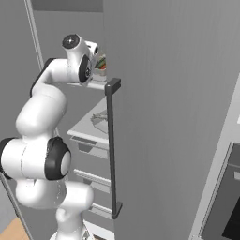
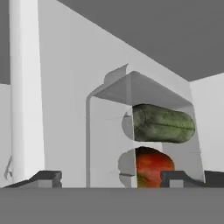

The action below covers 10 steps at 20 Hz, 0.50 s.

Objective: Take the meat container that has the fish and place it on the second highest rack of the freezer. Then take the vegetable container that has the bell pepper and cucumber and place it on the highest rack of the freezer.

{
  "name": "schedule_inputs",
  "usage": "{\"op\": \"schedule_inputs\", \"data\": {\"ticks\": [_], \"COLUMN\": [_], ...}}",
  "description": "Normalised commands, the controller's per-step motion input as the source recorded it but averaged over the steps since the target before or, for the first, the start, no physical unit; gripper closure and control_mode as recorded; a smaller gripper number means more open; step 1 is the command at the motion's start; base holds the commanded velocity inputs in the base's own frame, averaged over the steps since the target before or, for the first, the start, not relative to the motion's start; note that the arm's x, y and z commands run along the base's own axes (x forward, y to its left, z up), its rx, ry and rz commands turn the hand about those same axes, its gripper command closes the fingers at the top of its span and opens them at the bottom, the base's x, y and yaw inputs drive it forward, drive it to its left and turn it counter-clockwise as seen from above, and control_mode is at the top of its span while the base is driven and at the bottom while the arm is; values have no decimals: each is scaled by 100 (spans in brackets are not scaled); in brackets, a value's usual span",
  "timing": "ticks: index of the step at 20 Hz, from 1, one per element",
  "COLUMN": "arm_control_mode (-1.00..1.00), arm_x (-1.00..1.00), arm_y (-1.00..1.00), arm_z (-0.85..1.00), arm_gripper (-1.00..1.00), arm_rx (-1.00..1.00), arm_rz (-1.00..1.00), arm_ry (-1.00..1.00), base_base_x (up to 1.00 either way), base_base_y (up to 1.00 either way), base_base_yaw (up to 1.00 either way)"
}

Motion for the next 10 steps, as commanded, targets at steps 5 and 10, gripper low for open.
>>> {"op": "schedule_inputs", "data": {"ticks": [5, 10], "arm_control_mode": [-100, -100], "arm_x": [-58, -94], "arm_y": [0, 0], "arm_z": [0, 69], "arm_gripper": [-100, -100], "arm_rx": [0, 8], "arm_rz": [0, 0], "arm_ry": [-27, -25], "base_base_x": [0, 0], "base_base_y": [0, 0], "base_base_yaw": [0, 0]}}
